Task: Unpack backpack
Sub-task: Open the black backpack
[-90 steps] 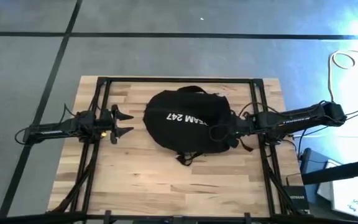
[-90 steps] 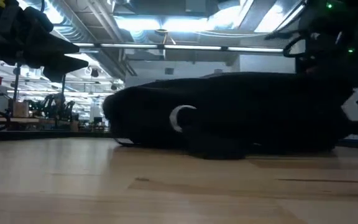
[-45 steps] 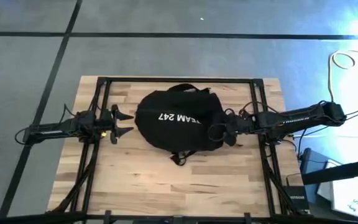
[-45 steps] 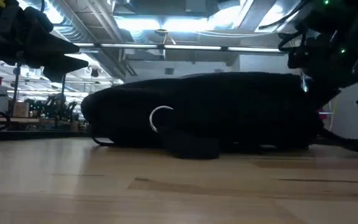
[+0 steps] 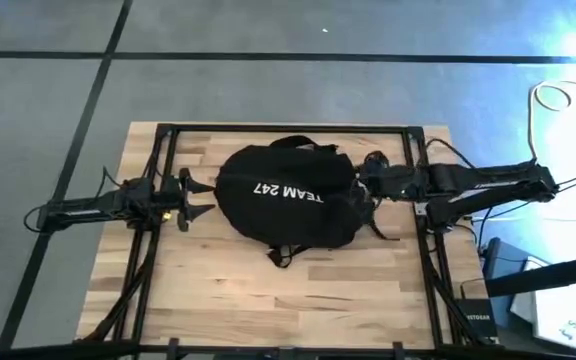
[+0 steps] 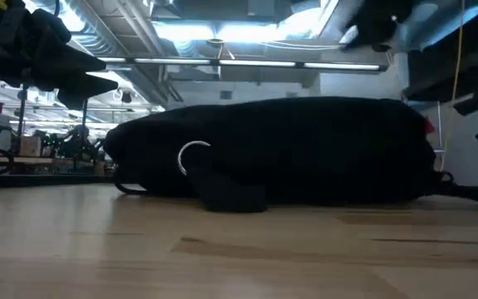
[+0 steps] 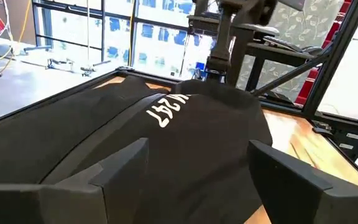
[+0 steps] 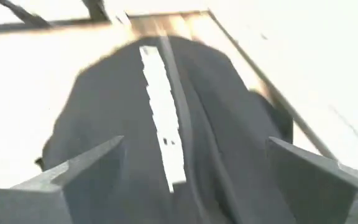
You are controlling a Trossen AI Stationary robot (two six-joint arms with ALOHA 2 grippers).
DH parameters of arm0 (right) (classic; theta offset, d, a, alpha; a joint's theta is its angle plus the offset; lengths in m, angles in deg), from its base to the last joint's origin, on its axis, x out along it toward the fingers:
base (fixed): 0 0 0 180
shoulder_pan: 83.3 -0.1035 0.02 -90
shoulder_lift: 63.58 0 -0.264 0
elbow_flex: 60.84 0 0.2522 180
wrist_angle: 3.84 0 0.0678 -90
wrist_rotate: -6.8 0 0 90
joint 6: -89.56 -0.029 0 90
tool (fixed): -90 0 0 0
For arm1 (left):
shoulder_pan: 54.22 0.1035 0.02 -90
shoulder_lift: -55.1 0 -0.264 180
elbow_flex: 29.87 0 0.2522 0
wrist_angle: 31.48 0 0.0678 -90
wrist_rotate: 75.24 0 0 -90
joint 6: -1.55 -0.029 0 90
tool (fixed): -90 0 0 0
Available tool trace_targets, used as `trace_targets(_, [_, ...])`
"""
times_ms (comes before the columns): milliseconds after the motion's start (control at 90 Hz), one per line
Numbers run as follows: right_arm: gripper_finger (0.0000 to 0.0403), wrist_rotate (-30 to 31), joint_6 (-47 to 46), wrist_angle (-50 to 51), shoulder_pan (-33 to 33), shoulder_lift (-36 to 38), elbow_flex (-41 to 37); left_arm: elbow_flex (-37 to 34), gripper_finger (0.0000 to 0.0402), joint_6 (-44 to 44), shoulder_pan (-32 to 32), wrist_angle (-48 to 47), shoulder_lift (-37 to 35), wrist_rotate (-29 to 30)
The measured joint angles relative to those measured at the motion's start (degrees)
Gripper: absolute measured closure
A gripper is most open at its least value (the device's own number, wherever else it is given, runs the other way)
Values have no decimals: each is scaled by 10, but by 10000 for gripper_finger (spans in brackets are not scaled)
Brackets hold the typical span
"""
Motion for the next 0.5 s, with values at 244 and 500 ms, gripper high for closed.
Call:
trace_targets(244, [51, -52, 149, -386, 20, -150, -40, 0, 144, 0, 0, 0, 0, 0])
trace_targets(500, [85, -84, 142, -460, 75, -315, -23, 0, 144, 0, 0, 0, 0, 0])
